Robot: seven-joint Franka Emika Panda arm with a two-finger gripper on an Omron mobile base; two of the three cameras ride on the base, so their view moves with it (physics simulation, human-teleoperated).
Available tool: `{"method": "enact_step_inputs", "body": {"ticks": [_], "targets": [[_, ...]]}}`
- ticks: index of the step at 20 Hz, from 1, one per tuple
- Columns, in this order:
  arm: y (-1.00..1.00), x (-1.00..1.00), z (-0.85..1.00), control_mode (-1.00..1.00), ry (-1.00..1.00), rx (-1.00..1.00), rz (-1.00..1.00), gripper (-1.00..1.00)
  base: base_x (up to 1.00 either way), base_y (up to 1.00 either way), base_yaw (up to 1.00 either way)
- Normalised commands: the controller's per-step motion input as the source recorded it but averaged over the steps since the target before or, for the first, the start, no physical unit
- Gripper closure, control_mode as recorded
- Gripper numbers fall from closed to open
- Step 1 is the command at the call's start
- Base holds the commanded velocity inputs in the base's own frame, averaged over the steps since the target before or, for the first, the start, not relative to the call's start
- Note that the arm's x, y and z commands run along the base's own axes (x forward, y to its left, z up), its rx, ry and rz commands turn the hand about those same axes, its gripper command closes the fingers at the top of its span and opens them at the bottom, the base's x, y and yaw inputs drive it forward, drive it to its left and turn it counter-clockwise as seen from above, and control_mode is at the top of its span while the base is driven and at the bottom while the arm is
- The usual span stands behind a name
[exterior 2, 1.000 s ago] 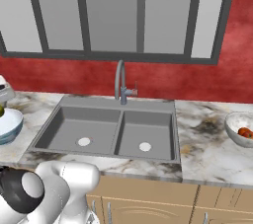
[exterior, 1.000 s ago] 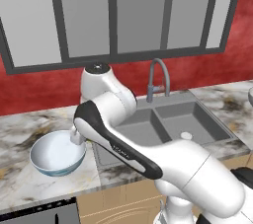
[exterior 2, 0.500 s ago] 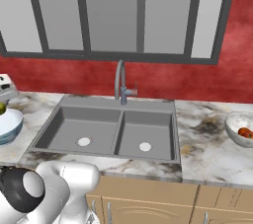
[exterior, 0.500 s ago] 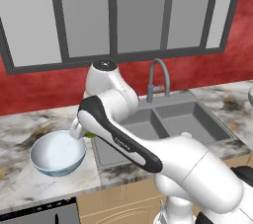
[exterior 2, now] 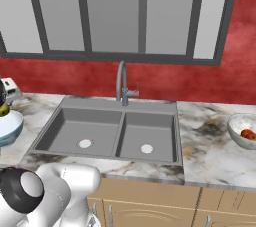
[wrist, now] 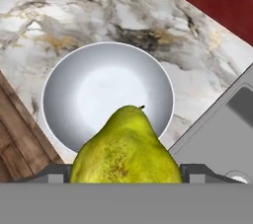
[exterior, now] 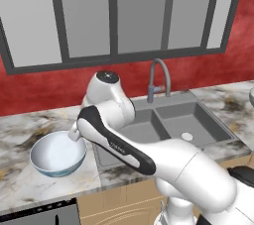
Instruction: Pick the apples from the cabinet and place them in one bowl. Pick the pear from the sink and place it in the other bowl.
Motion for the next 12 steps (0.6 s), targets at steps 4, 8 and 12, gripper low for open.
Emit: {"method": "enact_step_inputs", "body": {"ticks": [4,8,12], "targets": [[0.28,0.30,-0.01,-1.00,0.09,0.04,0.04,1.00,0.00,0.00,0.00],[0.30,0.26,-0.02,-1.00,0.12,0.00,0.00,1.00,0.00,0.00,0.00],[0.39,0.15,-0.03,-1.00,0.03,-0.06,0.00,1.00,0.00,0.00,0.00]]}}
